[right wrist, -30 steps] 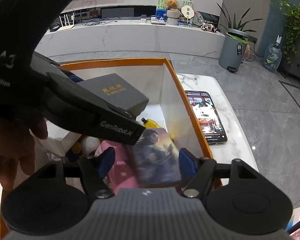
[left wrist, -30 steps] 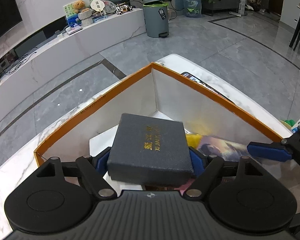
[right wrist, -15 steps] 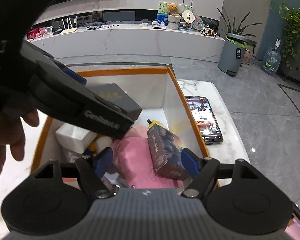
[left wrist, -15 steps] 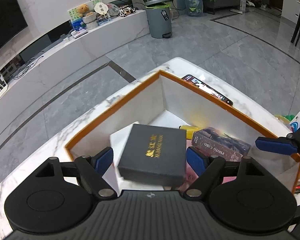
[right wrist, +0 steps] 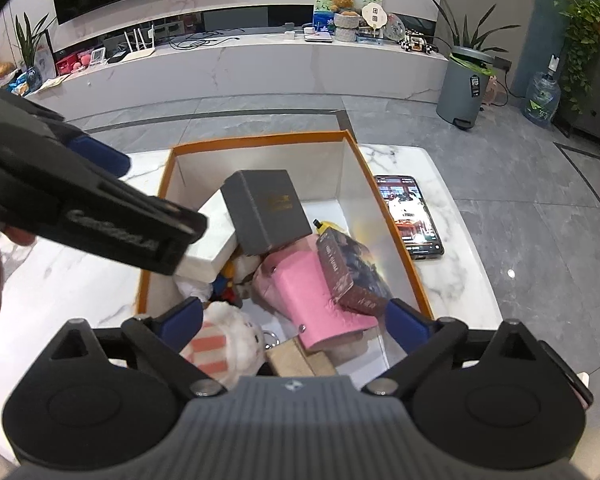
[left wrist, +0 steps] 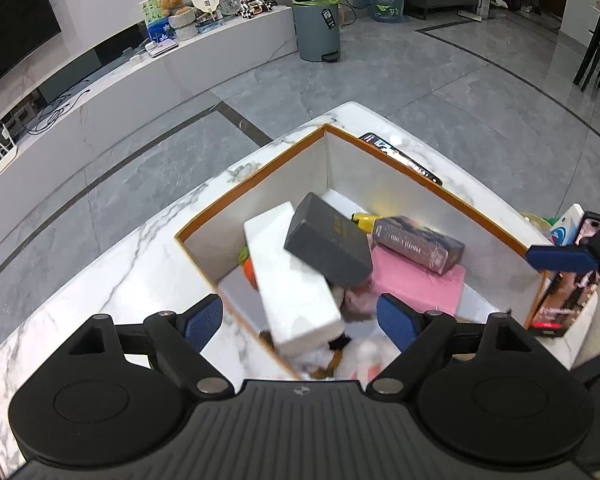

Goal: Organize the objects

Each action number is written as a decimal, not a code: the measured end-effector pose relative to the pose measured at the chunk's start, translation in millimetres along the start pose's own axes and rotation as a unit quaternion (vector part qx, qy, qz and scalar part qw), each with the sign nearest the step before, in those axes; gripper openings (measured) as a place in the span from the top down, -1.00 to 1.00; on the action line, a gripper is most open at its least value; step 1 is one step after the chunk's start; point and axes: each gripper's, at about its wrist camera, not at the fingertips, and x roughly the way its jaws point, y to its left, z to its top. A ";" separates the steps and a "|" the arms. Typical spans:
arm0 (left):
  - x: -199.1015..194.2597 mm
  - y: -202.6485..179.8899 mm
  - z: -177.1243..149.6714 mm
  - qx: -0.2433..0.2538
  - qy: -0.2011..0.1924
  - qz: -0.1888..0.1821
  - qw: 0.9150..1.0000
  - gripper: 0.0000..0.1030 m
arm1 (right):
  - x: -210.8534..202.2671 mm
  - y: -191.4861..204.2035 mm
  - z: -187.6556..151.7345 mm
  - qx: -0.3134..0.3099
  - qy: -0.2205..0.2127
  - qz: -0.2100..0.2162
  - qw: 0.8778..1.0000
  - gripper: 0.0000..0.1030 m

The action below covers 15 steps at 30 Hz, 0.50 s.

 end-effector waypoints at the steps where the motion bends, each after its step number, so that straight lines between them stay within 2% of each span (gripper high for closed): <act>1: -4.8 0.7 -2.8 0.000 0.000 0.001 1.000 -0.94 | -2.5 0.3 0.0 0.002 0.003 -0.001 1.000 -0.94; 6: -25.8 5.6 -20.3 -0.013 -0.001 0.003 1.000 -0.94 | -12.1 3.4 -0.7 0.013 0.024 -0.007 1.000 -0.94; 10: -36.5 4.5 -35.8 -0.019 0.004 0.017 1.000 -0.94 | -18.6 1.9 -0.8 0.034 0.043 -0.004 0.998 -0.96; 15: -43.3 9.5 -52.8 -0.048 0.025 0.018 0.998 -0.94 | -25.4 13.3 -6.4 0.016 0.066 -0.007 0.998 -0.96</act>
